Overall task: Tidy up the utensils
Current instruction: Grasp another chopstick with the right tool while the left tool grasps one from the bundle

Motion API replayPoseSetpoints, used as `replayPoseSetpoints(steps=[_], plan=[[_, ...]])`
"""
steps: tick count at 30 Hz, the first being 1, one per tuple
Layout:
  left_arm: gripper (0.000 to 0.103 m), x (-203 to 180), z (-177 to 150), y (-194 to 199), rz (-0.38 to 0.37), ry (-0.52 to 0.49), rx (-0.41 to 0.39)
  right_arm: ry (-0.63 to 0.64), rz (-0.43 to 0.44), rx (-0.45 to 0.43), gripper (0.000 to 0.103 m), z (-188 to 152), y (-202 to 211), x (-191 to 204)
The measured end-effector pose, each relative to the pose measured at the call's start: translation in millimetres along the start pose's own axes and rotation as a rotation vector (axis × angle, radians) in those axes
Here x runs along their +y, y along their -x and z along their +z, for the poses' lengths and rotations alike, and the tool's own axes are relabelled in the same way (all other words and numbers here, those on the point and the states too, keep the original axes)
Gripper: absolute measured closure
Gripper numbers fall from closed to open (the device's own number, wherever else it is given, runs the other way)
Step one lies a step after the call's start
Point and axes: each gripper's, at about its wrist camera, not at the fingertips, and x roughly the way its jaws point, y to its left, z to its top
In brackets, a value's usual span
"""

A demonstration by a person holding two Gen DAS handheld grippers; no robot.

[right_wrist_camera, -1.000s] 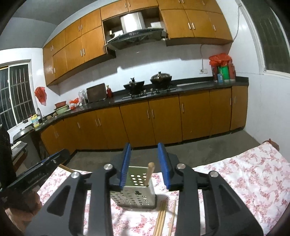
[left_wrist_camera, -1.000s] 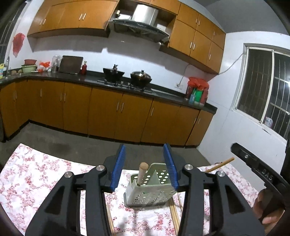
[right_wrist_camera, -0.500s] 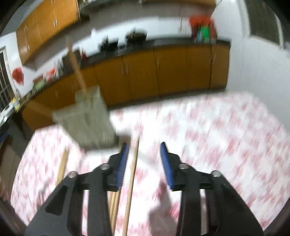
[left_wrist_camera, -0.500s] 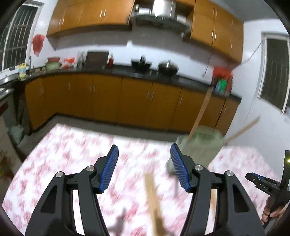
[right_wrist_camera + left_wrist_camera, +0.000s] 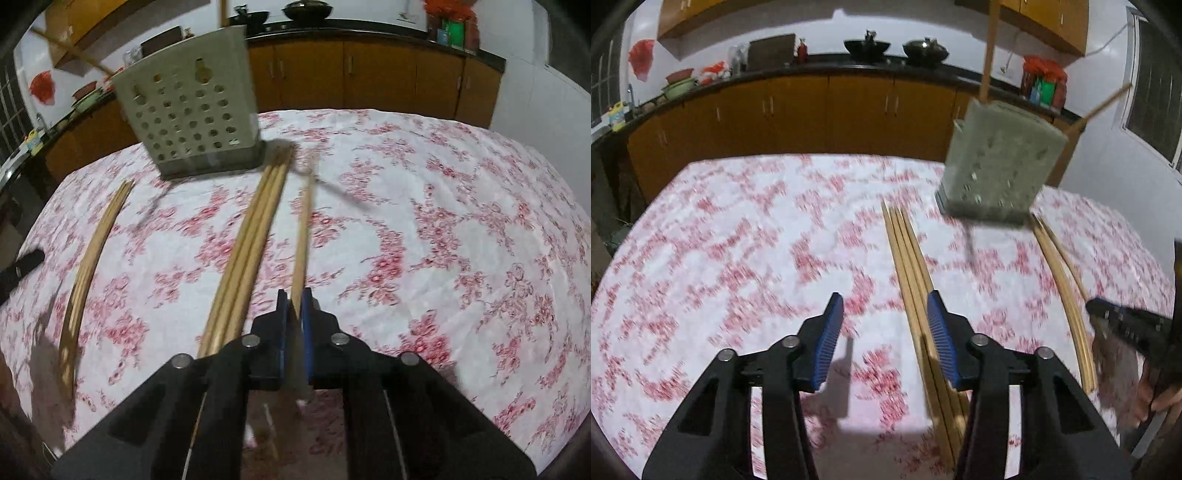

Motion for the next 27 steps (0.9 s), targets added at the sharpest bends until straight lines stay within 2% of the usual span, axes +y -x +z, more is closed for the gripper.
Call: replayPoseSetpoints(steps=[5, 10, 14, 18, 27], plan=[[0.07, -7, -13, -10, -0.03, -0.013, 0.054, -0.028, -0.012, -0.007, 0.095, -1, 2, -12], [0.076, -11, -19, -16, -0.02, -0.033, 0.081, -0.024, -0.015, -0.009, 0.095, -1, 1, -12], [0.077, -11, -22, -20, -0.012, -0.036, 0.101, -0.024, -0.014, -0.009, 0.095, -1, 1, -11], [0.077, -11, -22, -20, -0.04, -0.019, 0.111, -0.024, -0.015, -0.009, 0.095, -1, 1, -11], [0.079, -14, -22, -20, -0.036, -0.019, 0.109, 0.006, -0.017, -0.01, 0.094, -3, 2, -3]])
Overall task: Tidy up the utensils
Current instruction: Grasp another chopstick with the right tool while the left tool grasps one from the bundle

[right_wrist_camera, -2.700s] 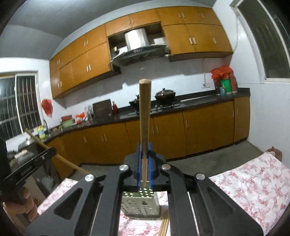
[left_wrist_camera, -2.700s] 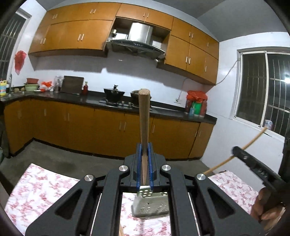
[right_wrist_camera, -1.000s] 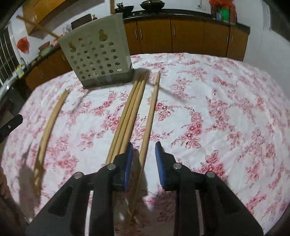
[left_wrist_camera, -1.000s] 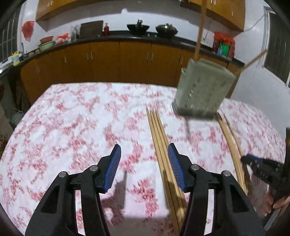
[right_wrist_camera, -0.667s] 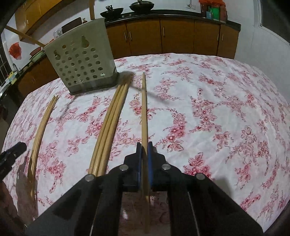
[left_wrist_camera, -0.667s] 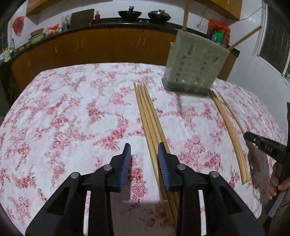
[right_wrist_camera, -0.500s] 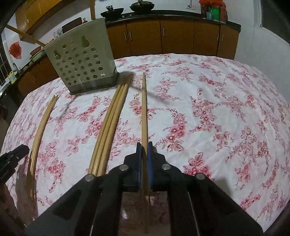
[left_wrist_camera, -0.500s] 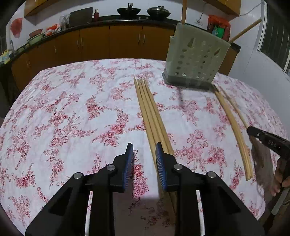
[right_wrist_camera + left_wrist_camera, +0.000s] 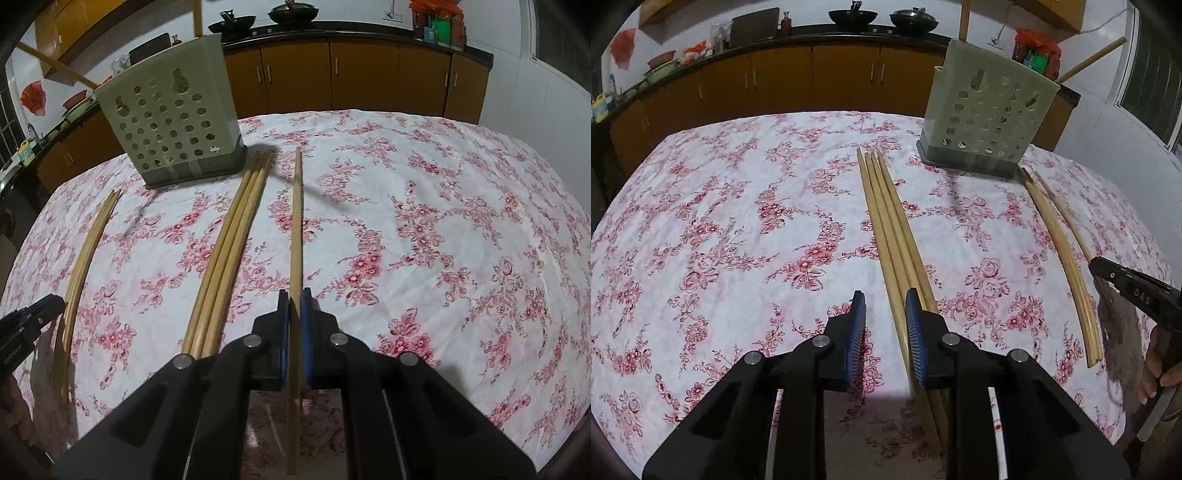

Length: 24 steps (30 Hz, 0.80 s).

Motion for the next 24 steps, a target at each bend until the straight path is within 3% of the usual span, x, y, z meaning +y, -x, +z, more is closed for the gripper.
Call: replayPoseSetpoints(steps=[10, 13, 20, 24], plan=[[0.085, -1, 0, -4, 0.022, -0.001, 0.005, 0.012, 0.008, -0.006, 0.091, -2, 0, 4], [0.094, -2, 5, -9, 0.038, -0.025, 0.002, 0.043, 0.007, -0.011, 0.092, -3, 0, 11], [0.095, 23, 26, -23, 0.093, -0.017, -0.002, -0.001, -0.053, -0.033, 0.095, 11, -11, -5], [0.095, 36, 28, -23, 0.084, 0.011, -0.012, -0.022, -0.062, -0.046, 0.095, 13, -13, -15]])
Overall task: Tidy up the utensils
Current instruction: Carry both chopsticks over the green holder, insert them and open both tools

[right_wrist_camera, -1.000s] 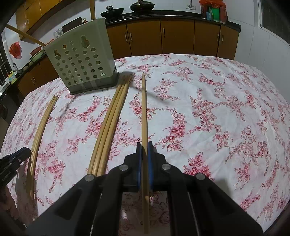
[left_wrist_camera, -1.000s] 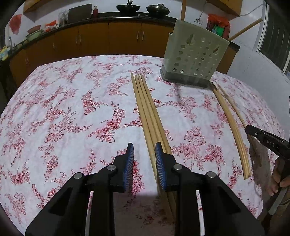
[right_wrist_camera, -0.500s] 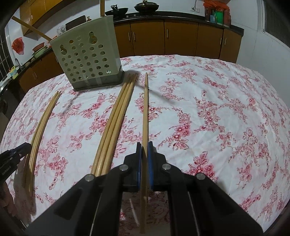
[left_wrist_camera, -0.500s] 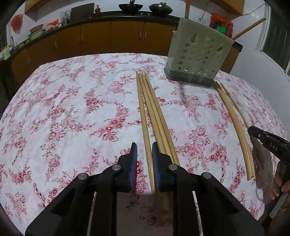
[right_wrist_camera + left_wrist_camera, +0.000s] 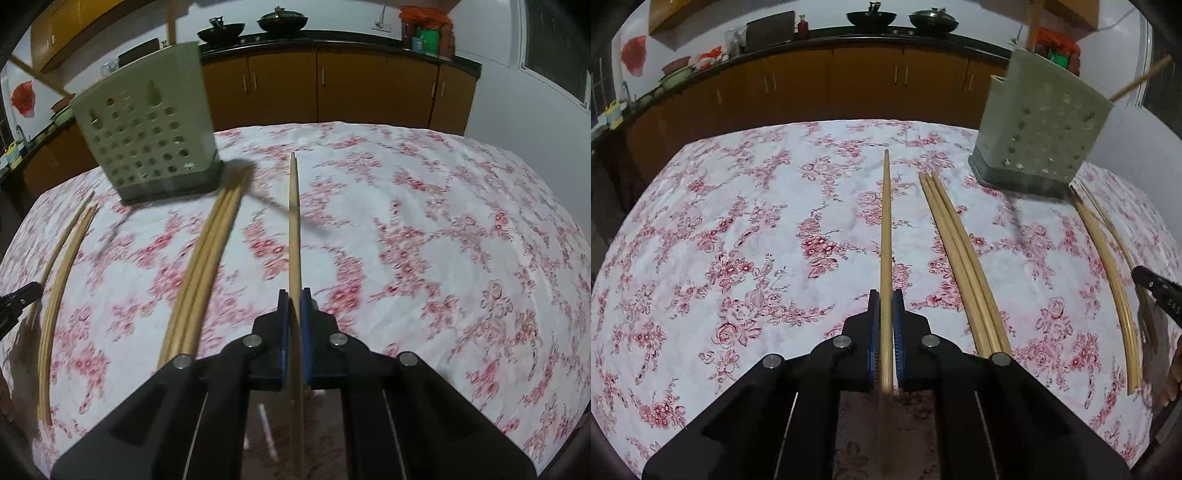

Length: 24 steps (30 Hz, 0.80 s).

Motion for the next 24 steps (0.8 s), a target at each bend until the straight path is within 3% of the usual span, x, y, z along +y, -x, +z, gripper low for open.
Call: replayPoseSetpoints(steps=[18, 24], plan=[[0.095, 2.0, -2.1, 0.9, -0.021, 0.019, 0.0, -0.01, 0.012, 0.002, 0.095, -4.0, 2.6, -0.5], [0.095, -0.2, -8.5, 6.5, -0.015, -0.018, 0.004, -0.007, 0.025, 0.003, 0.095, -8.1, 5.9, -1.8]])
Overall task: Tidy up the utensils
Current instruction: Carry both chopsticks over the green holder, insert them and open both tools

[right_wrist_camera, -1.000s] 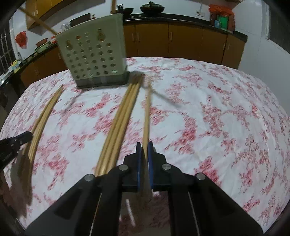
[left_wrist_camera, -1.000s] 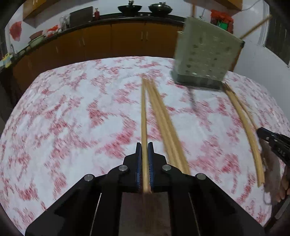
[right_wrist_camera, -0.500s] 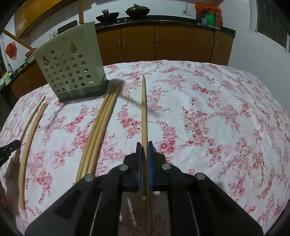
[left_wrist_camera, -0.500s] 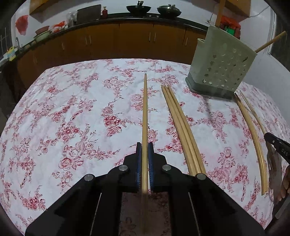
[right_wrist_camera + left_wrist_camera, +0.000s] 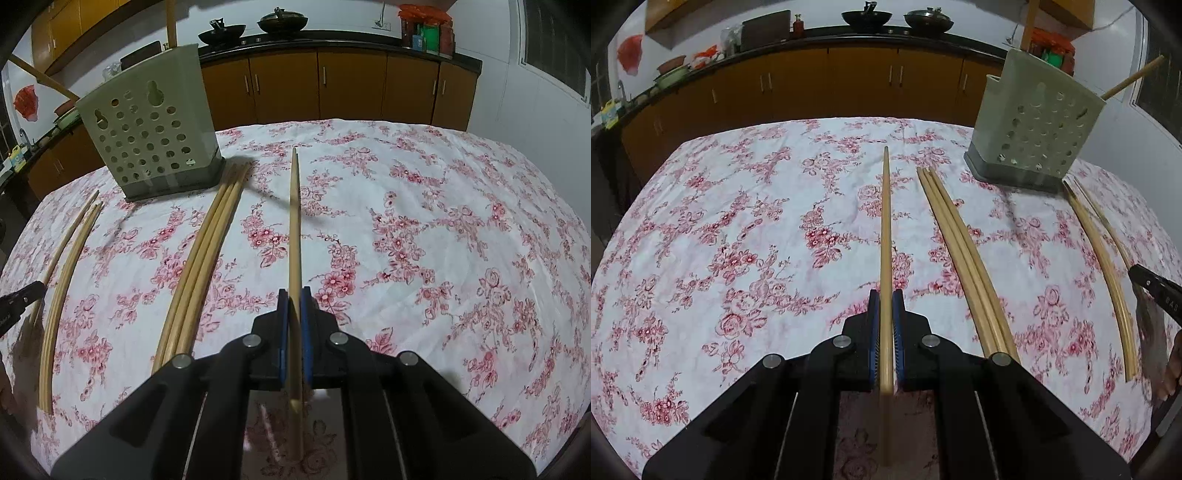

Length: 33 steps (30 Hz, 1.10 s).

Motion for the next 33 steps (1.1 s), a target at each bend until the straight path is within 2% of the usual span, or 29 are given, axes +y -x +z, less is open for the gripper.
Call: replayPoseSetpoints(steps=[7, 10, 14, 20, 24, 30, 33], plan=[[0.095, -1, 0, 1, 0.007, -0.016, 0.001, -0.002, -0.007, -0.011, 0.095, 2, 4, -3], [0.095, 0, 2, 7, 0.005, -0.02, -0.012, -0.017, 0.0, -0.065, 0.095, 10, 21, -7], [0.096, 3, 14, 25, -0.002, -0.009, -0.074, -0.03, 0.003, -0.143, 0.095, 24, 45, -11], [0.096, 7, 43, 70, -0.032, 0.042, -0.222, -0.062, 0.02, -0.278, 0.095, 45, 85, -17], [0.096, 9, 58, 91, -0.049, 0.081, -0.297, -0.068, 0.027, -0.331, 0.095, 53, 102, -17], [0.096, 10, 74, 104, -0.047, 0.099, -0.346, -0.064, 0.033, -0.362, 0.095, 61, 113, -15], [0.096, 3, 80, 117, -0.064, 0.074, -0.366, -0.057, 0.062, -0.392, 0.095, 70, 128, -12]])
